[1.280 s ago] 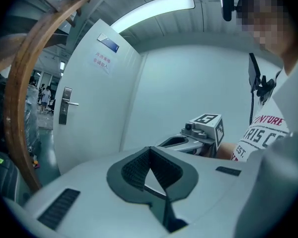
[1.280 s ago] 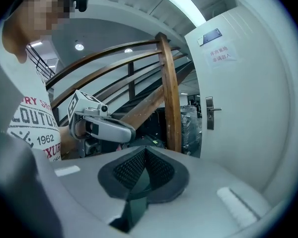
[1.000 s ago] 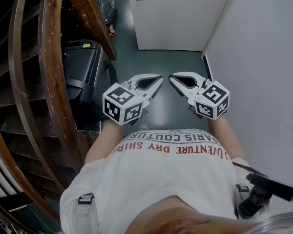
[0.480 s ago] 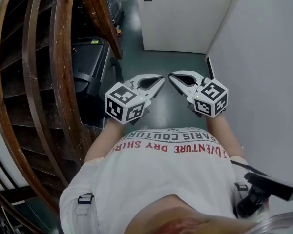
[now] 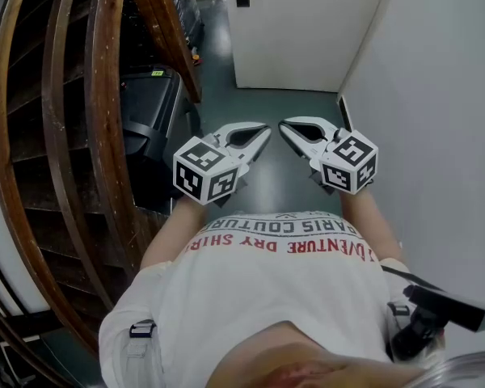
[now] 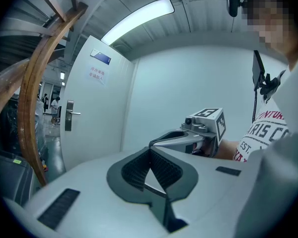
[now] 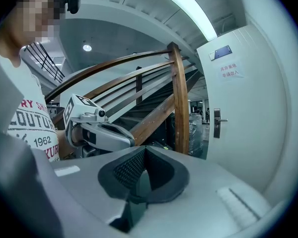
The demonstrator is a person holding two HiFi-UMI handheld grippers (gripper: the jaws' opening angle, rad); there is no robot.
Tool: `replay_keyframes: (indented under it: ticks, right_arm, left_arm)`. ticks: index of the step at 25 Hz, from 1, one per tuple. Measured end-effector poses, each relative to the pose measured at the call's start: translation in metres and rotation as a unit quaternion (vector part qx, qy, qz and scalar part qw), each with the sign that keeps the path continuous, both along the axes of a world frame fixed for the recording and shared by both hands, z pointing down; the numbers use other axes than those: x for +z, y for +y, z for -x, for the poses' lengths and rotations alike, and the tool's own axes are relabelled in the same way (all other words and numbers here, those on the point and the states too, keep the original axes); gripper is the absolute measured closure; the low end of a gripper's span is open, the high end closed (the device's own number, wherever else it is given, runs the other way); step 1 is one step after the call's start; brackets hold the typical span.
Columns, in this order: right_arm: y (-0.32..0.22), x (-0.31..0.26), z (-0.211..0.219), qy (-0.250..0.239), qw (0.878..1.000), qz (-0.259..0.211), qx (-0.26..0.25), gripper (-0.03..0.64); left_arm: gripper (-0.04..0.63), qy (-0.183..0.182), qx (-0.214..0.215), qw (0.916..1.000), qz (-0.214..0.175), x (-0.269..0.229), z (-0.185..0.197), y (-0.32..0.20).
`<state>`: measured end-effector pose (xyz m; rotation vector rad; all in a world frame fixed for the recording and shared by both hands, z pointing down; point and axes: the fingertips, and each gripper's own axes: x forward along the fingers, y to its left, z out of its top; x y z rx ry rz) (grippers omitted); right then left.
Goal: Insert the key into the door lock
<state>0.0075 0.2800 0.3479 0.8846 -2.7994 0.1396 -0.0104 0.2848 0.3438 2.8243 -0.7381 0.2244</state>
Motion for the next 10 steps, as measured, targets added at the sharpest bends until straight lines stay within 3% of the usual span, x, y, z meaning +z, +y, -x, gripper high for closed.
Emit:
replay_keyframes:
  ticks: [10]
  right_arm:
    - [0.008,-0.001,-0.012,0.000,1.000,-0.001,0.000,0.615]
  left_arm:
    - [0.594,0.000,-0.004,1.0000,0.001,-0.001,-0.011,0.009]
